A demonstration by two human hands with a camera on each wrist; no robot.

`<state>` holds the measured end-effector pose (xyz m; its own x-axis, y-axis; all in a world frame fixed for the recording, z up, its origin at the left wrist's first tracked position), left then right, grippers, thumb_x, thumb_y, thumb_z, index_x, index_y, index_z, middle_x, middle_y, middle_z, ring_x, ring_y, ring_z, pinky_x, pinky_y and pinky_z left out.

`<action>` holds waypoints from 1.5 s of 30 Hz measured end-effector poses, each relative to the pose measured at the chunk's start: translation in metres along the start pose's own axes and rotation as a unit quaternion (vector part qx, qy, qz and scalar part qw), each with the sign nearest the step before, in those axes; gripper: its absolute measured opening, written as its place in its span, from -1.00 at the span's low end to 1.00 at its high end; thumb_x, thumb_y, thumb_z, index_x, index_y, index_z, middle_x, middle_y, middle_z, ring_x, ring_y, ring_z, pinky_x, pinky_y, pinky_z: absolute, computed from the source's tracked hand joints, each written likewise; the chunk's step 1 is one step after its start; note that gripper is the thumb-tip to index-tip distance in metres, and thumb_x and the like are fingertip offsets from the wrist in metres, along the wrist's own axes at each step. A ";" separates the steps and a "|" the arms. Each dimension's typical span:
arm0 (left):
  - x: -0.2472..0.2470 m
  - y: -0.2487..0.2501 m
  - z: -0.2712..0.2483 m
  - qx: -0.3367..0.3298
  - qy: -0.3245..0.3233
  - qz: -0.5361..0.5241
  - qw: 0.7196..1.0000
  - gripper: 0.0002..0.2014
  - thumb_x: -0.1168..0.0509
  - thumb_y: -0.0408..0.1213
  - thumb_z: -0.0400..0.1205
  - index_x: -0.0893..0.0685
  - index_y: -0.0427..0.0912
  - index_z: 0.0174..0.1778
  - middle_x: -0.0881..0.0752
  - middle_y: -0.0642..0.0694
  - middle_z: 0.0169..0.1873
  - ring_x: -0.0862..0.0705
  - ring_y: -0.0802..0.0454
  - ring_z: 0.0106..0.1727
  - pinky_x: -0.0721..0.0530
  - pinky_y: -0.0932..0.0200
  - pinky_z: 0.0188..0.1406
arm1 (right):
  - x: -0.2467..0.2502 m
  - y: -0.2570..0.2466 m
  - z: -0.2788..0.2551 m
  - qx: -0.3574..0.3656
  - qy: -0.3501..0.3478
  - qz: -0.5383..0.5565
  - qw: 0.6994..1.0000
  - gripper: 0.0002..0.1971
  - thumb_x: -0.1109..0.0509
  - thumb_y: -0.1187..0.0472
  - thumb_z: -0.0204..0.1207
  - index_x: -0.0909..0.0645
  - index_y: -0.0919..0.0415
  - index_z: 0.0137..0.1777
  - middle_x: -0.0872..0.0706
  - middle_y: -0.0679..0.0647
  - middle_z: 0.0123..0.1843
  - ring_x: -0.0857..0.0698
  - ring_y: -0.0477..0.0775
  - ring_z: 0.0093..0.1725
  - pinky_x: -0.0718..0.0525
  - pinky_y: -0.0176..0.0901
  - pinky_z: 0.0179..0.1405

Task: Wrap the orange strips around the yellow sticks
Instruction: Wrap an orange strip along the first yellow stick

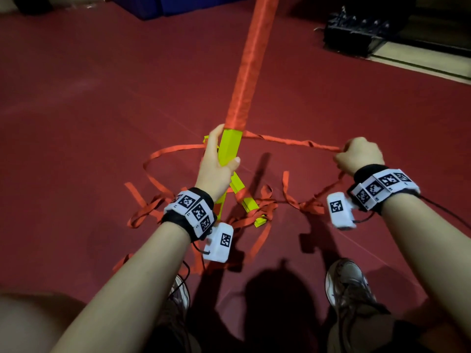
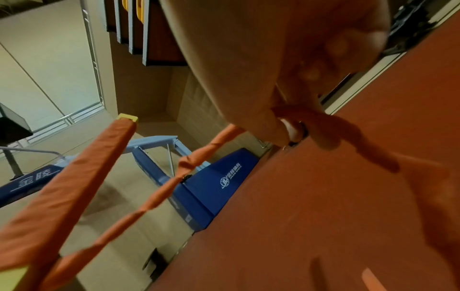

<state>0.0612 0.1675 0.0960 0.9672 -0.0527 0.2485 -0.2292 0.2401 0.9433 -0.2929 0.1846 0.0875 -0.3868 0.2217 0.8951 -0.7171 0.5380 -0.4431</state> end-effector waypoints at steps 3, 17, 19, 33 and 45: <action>-0.006 -0.004 -0.004 0.001 -0.014 0.005 1.000 -0.29 -0.38 -0.55 0.57 -0.37 0.10 0.56 -0.65 0.15 0.12 -0.62 0.12 0.03 -0.61 -0.22 0.38 | 0.011 0.014 0.011 -0.045 0.038 0.139 0.989 -0.72 -0.47 -0.05 0.32 -0.72 0.16 -0.15 -0.82 0.25 -0.11 -0.82 0.29 -0.04 -0.80 0.07 0.11; -0.033 -0.004 -0.012 0.018 -0.067 -0.045 0.997 -0.31 -0.36 -0.56 0.62 -0.35 0.13 0.57 -0.65 0.06 0.04 -0.61 0.08 -0.10 -0.71 -0.02 -0.03 | 0.011 -0.060 -0.022 0.108 -0.074 -0.032 0.991 -0.61 -0.24 0.31 0.51 -0.79 0.09 0.24 -0.75 0.36 0.27 -0.69 0.41 0.30 -0.65 0.06 0.34; -0.038 -0.003 -0.015 0.012 -0.078 -0.060 0.995 -0.32 -0.36 -0.56 0.62 -0.36 0.16 0.53 -0.63 -0.04 -0.02 -0.56 0.02 -0.21 -0.65 0.03 -0.18 | -0.009 -0.076 -0.035 0.147 -0.117 0.043 0.981 -0.59 -0.25 0.44 0.52 -0.77 0.15 0.24 -0.76 0.26 0.29 -0.70 0.28 0.32 -0.62 -0.14 0.25; -0.069 0.003 -0.027 0.095 -0.165 -0.222 0.956 -0.31 -0.40 -0.56 0.60 -0.40 0.11 0.55 -0.49 -0.25 -0.27 -0.51 -0.06 -0.44 -0.54 0.15 -0.51 | -0.062 -0.129 -0.095 0.126 -0.304 0.513 0.793 -0.71 -0.20 0.66 0.46 -0.62 0.59 0.14 -0.69 0.01 -0.51 -0.58 -0.12 -0.55 -0.58 -0.22 -0.37; -0.063 -0.002 -0.020 0.076 -0.103 -0.100 0.987 -0.53 -0.48 -0.45 0.57 -0.56 -0.04 0.35 -0.65 -0.02 -0.31 -0.60 -0.06 -0.39 -0.63 0.02 -0.37 | -0.020 -0.120 -0.074 0.251 -0.102 0.204 0.941 -0.77 -0.44 0.23 0.50 -0.61 0.28 -0.37 -0.48 -0.04 -0.52 -0.36 -0.14 -0.51 -0.37 -0.17 -0.37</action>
<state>0.0025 0.1898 0.0738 0.9556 -0.2839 0.0791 -0.0654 0.0575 0.9962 -0.1558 0.1760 0.1263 -0.7556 0.1386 0.6402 -0.6486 -0.0217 -0.7609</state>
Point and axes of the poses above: each hand's wrist, its own z-axis towards the middle knuckle, its own x-axis out of the back of the hand, y = z × x, the point moved 9 cm from there along z, towards the middle knuckle
